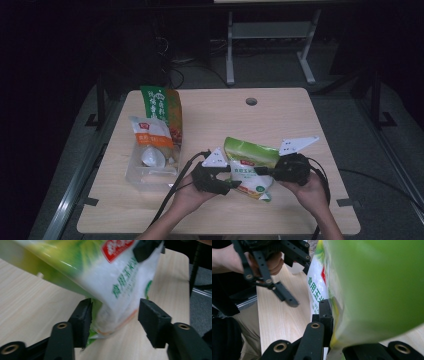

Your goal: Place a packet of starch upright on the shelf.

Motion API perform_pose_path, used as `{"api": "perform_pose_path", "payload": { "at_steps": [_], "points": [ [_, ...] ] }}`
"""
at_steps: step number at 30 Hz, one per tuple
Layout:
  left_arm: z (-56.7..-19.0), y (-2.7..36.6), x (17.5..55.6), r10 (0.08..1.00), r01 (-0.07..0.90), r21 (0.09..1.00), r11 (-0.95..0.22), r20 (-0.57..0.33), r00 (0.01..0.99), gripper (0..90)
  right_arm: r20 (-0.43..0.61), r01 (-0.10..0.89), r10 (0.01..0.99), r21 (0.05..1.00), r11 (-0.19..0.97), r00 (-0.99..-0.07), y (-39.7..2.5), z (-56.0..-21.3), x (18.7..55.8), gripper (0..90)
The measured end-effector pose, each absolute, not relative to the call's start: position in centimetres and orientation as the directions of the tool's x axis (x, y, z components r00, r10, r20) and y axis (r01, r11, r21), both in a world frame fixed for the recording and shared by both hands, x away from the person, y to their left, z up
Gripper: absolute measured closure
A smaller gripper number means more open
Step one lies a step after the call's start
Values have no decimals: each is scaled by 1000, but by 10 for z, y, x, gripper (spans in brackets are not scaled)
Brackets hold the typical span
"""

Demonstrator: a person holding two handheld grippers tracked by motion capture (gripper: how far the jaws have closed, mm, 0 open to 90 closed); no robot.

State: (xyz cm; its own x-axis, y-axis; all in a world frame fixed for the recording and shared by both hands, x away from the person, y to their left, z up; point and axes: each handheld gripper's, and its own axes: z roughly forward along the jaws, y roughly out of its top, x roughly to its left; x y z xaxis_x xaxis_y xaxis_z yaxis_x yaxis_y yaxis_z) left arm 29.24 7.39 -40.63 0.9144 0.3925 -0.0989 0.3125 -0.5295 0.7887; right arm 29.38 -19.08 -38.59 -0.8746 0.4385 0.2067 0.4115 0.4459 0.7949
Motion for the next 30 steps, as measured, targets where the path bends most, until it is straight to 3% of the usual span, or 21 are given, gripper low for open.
{"api": "perform_pose_path", "payload": {
  "at_steps": [9, 17, 25, 30],
  "points": [
    [-404, 69, 300, 396, 333, 786, -520, -124, 910, 773, 165, 396, 456, 786, 475, -874, -187, -385, 292, 878],
    [-403, 66, 296, 415, 315, 779, -542, -78, 907, 868, 152, 396, 464, 776, 491, -873, -184, -385, 293, 867],
    [-404, 69, 290, 423, 311, 786, -534, -71, 903, 884, 160, 401, 461, 773, 491, -873, -182, -385, 294, 877],
    [-401, 76, 287, 410, 300, 784, -544, -63, 910, 773, 196, 429, 472, 778, 459, -860, -186, -385, 295, 896]
  ]
}}
